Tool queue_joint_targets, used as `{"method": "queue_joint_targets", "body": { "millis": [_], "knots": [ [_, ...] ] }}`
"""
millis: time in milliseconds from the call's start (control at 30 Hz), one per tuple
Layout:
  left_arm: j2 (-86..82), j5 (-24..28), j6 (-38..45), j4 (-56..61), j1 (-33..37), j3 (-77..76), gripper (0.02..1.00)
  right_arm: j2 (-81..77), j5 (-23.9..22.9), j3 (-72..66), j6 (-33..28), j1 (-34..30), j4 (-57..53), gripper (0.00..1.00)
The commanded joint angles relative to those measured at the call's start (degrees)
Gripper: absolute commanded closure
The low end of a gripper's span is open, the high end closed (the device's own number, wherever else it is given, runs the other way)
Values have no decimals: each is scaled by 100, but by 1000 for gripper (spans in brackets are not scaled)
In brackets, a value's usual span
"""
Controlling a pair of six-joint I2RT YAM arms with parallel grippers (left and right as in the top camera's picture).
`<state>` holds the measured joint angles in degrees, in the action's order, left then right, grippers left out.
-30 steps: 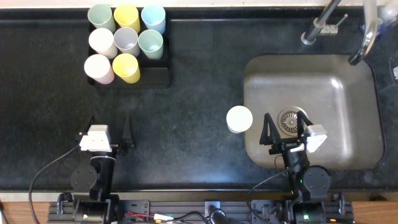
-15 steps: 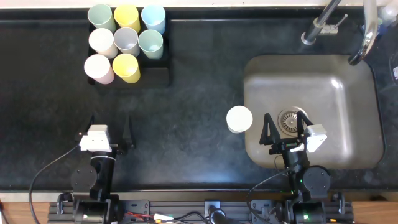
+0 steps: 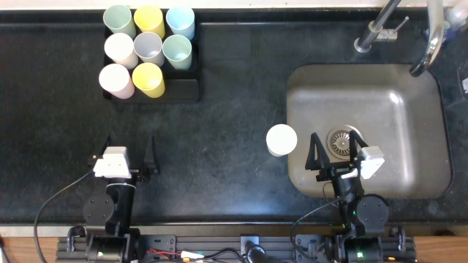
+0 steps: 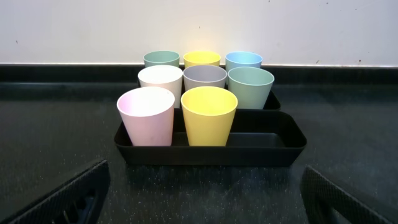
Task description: Store Cups
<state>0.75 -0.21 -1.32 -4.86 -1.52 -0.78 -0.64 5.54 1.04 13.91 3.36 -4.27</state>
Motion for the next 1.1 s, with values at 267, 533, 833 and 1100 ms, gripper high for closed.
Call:
{"method": "queue_joint_targets", "body": {
  "millis": [267, 533, 833, 1100],
  "knots": [
    [-63, 9, -44, 4, -48, 31, 20, 39, -4, -76, 26, -37, 33, 3],
    [-63, 9, -44, 4, -48, 31, 20, 35, -2, -50, 26, -37, 22, 3],
    [-63, 9, -44, 4, -48, 31, 20, -1965, 22, 3512, 26, -28, -2664, 5],
    [-63, 9, -44, 4, -48, 31, 20, -5405, -90, 7643, -898, 101, -6773, 3]
  ]
}}
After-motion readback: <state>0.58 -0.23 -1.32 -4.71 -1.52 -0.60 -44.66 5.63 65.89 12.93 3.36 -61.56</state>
